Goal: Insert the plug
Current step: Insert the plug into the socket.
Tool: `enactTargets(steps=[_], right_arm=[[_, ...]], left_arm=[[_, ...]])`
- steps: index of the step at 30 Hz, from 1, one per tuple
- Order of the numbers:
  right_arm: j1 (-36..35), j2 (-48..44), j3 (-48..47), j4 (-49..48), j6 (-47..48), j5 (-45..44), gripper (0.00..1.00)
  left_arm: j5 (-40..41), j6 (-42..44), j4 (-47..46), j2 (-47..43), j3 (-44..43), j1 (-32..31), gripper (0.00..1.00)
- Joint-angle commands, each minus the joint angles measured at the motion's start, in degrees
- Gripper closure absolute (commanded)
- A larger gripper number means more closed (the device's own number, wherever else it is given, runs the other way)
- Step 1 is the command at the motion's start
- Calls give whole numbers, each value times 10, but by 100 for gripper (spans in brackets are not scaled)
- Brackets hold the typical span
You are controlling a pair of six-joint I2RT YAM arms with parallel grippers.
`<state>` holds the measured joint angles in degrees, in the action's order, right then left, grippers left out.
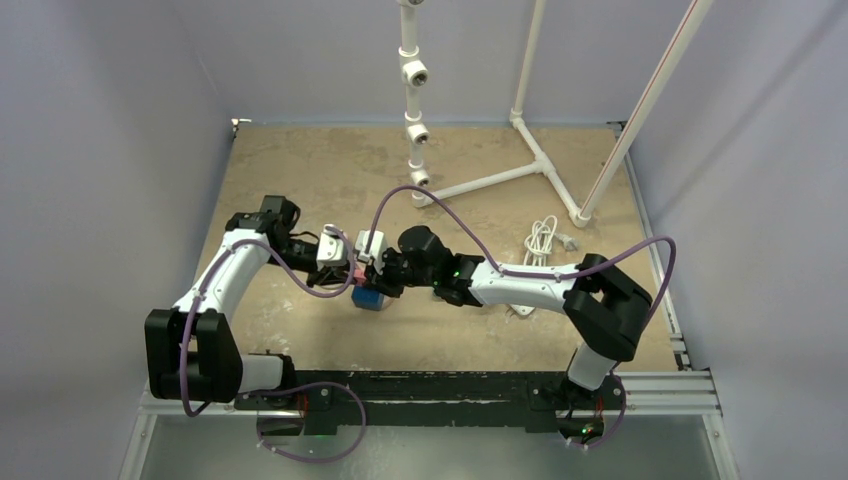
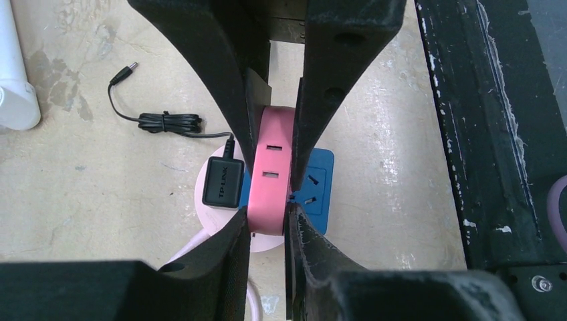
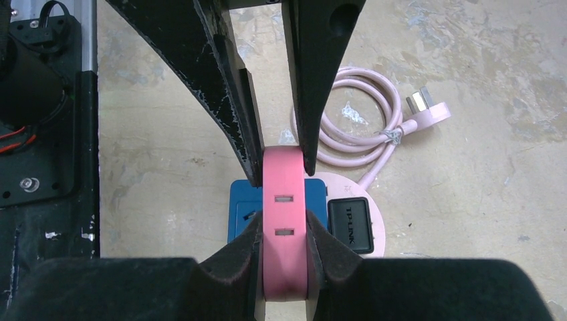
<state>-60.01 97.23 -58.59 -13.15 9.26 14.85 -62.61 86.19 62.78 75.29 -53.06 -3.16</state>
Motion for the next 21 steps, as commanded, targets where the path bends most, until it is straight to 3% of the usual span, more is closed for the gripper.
enactTargets(steps=[1,18,19,20,21], right_arm=[[-13,38,37,153,-12,4,100],[-13,30,9,156,-28,41,100],[-12,30,8,154,-29,38,100],[-12,30,7,152,-29,34,100],[-13,32,8,150,-27,31,100]], left_arm=[[-16,43,27,-11,8,-11,100],[-8,41,76,-7,-5,-23,100],[-8,25,73,-9,-5,-23,84],[-9,12,64,-10,-2,-23,40],[-11,8,59,-12,4,-23,13]])
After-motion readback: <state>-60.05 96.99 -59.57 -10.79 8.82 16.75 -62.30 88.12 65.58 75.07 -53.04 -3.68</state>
